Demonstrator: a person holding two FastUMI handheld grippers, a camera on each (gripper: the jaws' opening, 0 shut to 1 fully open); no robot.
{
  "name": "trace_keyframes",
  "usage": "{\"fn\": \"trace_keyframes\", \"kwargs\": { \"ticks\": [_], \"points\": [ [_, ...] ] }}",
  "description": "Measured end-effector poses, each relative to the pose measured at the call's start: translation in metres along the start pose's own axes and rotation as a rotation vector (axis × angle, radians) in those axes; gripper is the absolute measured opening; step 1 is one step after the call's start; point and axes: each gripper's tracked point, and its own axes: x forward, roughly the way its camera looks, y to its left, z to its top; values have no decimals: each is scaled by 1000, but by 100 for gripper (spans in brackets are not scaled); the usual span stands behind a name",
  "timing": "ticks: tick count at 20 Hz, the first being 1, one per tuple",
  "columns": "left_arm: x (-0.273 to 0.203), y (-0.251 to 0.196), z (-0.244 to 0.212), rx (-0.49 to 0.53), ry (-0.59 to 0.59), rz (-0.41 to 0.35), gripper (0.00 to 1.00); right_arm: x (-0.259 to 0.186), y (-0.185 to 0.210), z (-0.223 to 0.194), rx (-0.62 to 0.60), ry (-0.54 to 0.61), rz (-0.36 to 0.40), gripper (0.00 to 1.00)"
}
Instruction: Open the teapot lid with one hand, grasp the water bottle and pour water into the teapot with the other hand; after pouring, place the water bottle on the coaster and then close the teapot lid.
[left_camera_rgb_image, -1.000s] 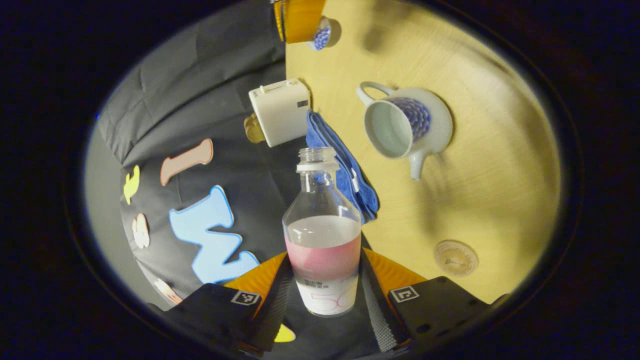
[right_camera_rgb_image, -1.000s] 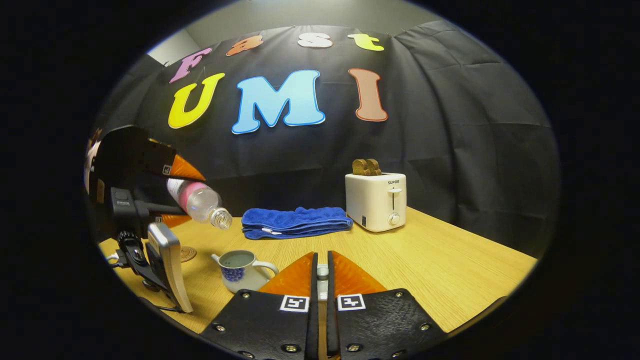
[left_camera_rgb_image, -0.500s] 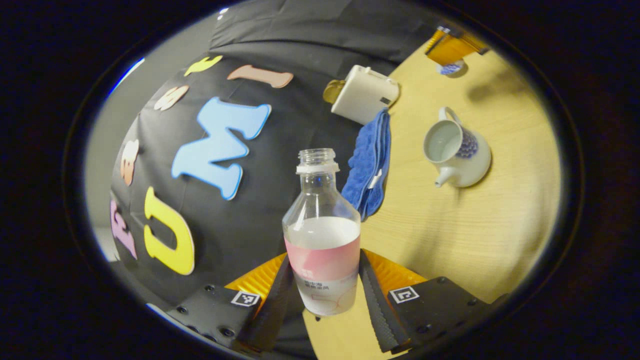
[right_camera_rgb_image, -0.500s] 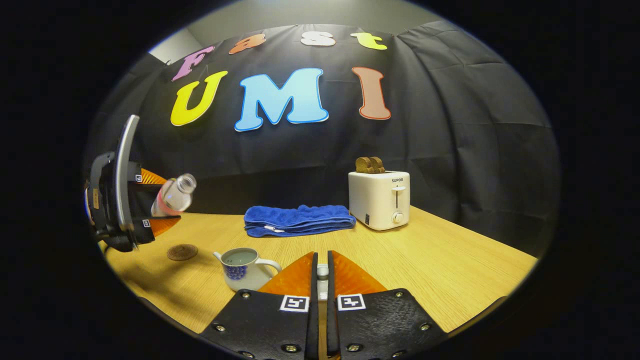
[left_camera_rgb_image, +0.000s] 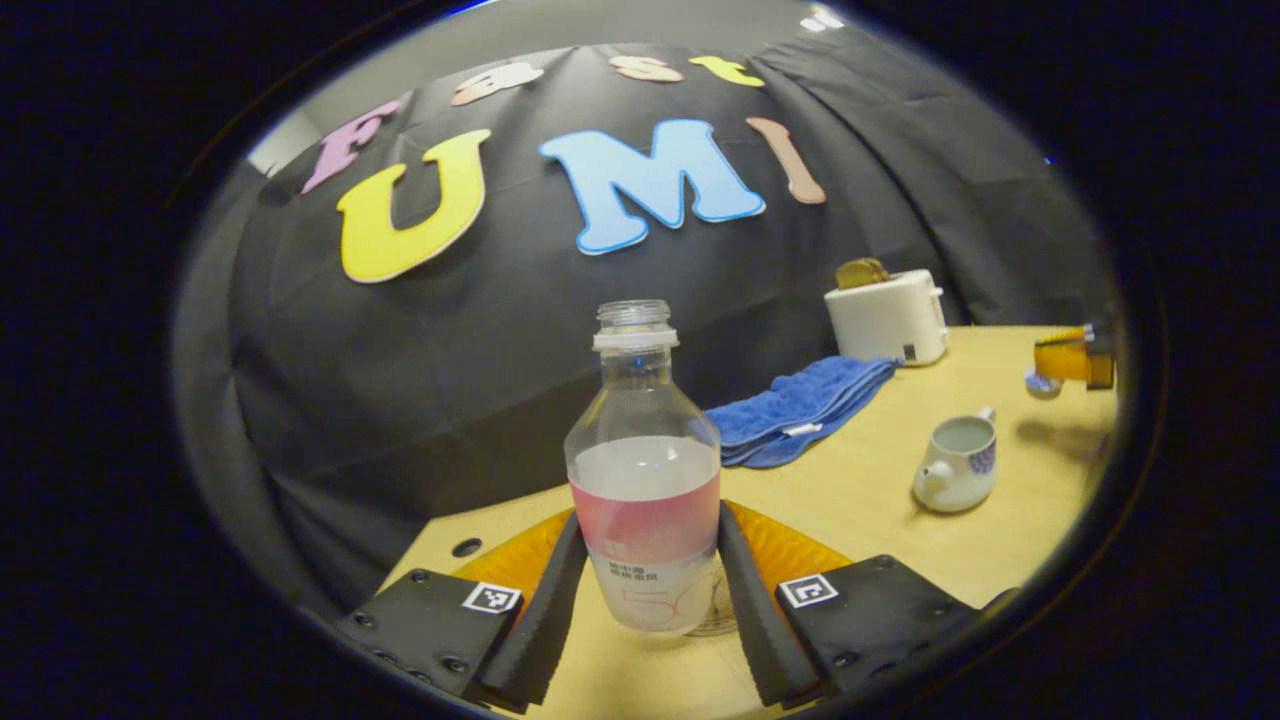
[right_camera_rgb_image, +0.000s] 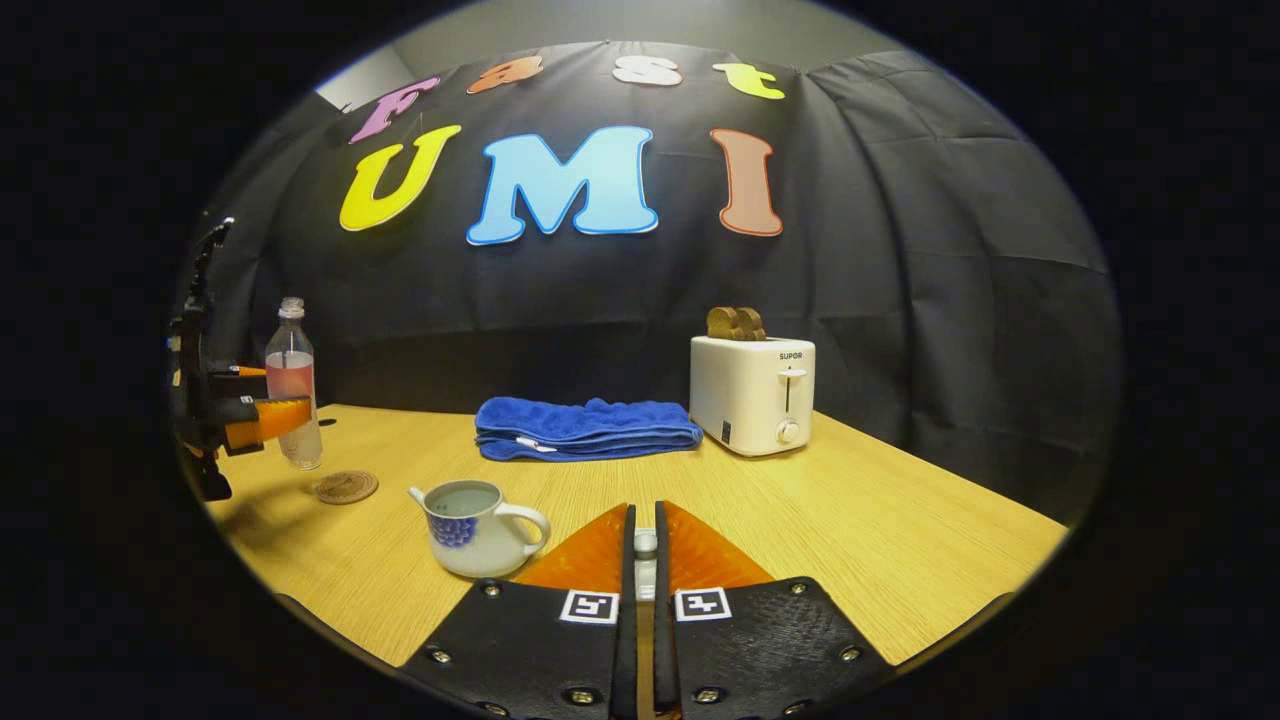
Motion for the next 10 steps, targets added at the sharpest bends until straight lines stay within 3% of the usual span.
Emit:
{"fn": "trace_keyframes", "kwargs": {
  "ticks": [5,10],
  "points": [
    [11,-7,-14,-199,-1,-53,85,-2,0,2,-3,-8,-2,6],
    [22,2,-22,-229,-7,-16,84,-2,2,1,25,-4,13,6]
  ]
}}
